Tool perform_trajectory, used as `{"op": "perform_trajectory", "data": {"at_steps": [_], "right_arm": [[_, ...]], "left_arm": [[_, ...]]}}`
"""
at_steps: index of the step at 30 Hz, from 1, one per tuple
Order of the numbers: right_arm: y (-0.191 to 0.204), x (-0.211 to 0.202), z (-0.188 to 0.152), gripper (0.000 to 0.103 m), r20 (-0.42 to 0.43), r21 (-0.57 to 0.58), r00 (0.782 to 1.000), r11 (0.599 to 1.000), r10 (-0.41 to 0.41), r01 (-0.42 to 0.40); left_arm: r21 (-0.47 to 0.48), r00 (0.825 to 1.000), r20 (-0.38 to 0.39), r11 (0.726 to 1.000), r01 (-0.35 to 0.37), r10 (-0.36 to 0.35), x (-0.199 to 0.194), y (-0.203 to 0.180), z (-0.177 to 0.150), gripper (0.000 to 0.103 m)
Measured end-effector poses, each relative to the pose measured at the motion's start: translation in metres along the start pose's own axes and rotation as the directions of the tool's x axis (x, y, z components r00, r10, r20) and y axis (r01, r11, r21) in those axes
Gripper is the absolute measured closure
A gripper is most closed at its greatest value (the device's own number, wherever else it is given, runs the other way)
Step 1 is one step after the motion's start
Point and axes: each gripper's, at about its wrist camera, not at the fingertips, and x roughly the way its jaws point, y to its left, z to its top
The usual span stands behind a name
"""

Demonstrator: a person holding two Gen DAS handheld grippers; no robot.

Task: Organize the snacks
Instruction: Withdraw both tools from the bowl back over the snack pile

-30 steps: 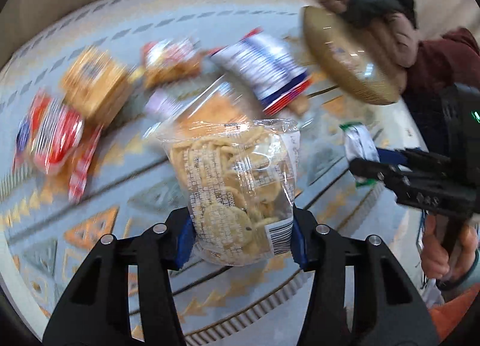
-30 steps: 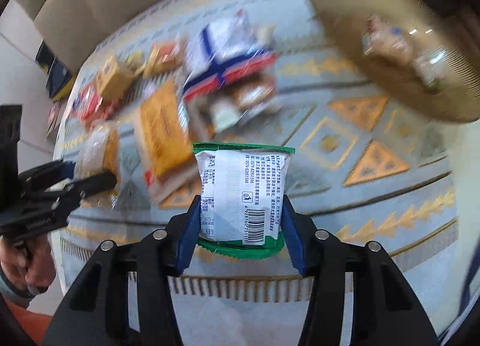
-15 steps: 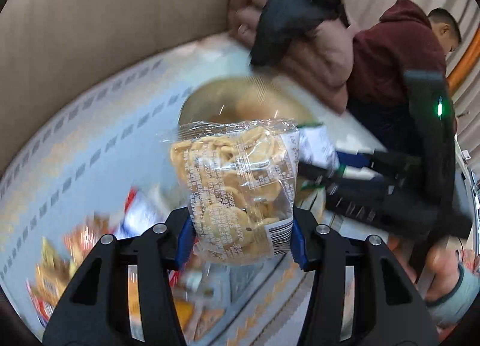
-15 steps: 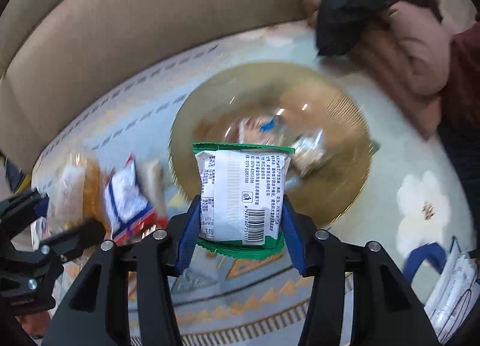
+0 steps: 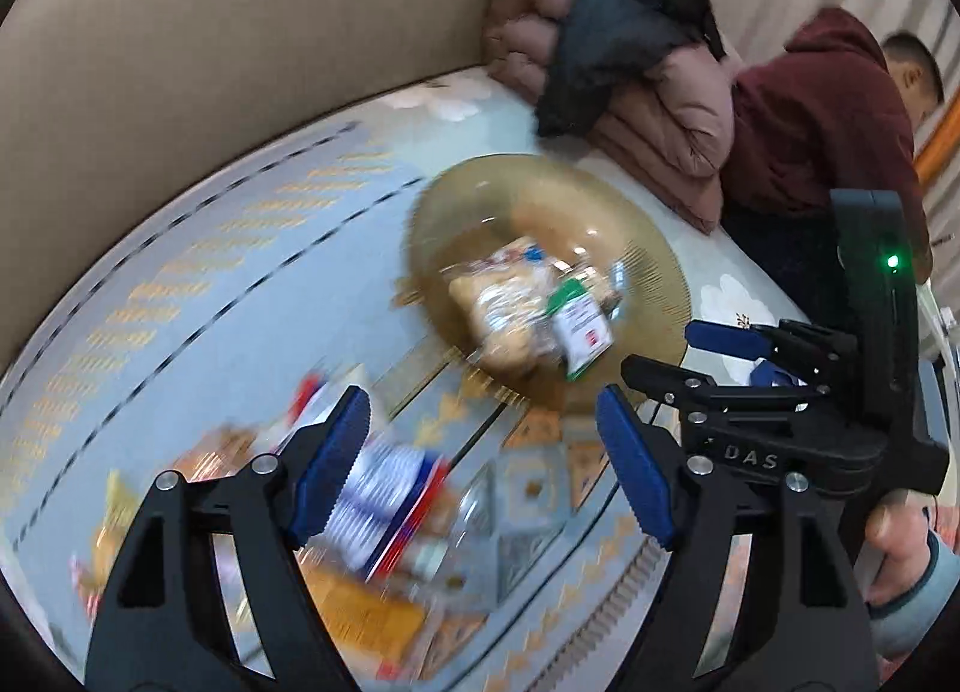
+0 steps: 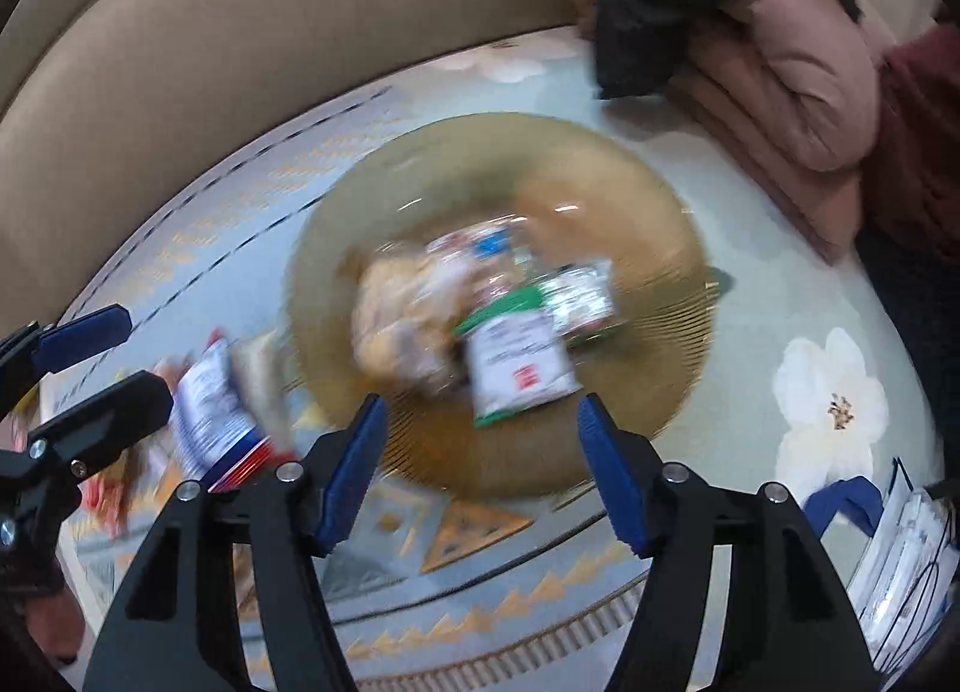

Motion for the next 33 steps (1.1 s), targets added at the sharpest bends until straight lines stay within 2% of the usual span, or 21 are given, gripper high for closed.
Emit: {"op": "perform_trajectory", "data": {"at_steps": [3,6,9,13,16,20,25,30,33], "right_arm": [[0.037,-0.022,-0.005,0.037,0.019,-0.092,0.998,0.994,0.059,-0.057],[0.076,-0.052,-0.008,0.033,0.039,-0.178,0.990,0.975,0.139,-0.130],[0.105,-0.086,-0.013,0.032,0.045,-0.237,0.980,0.955,0.194,-0.178],[0.131,-0.130,-0.037,0.024,0.049,-0.308,0.977,0.933,0.210,-0.185],[0.138,-0.151,-0.059,0.024,0.063,-0.308,0.970,0.929,0.237,-0.207],[0.143,-0.160,-0.089,0.024,0.084,-0.324,0.966,0.923,0.245,-0.206],[0.139,-0.158,-0.108,0.024,0.061,-0.331,0.967,0.919,0.246,-0.213],[0.137,-0.148,-0.107,0.024,0.044,-0.327,0.965,0.917,0.257,-0.229],[0.140,-0.140,-0.102,0.024,0.051,-0.328,0.971,0.922,0.235,-0.206]], "left_arm": [[-0.049,0.996,0.030,0.995,-0.088,0.090,-0.043,0.016,-0.022,0.025],[-0.140,0.986,0.073,0.981,-0.137,0.148,-0.101,0.032,-0.048,0.025],[-0.227,0.969,0.098,0.953,-0.201,0.228,-0.159,0.038,-0.074,0.025],[-0.318,0.937,0.112,0.906,-0.280,0.330,-0.215,0.037,-0.103,0.023],[-0.382,0.922,0.149,0.881,-0.280,0.357,-0.242,0.032,-0.127,0.021],[-0.388,0.903,0.121,0.857,-0.338,0.411,-0.249,0.024,-0.150,0.021],[-0.412,0.905,0.091,0.843,-0.346,0.416,-0.246,0.032,-0.168,0.021],[-0.458,0.908,0.075,0.823,-0.336,0.412,-0.238,0.054,-0.171,0.021],[-0.464,0.906,0.062,0.815,-0.346,0.420,-0.230,0.061,-0.171,0.021]]}}
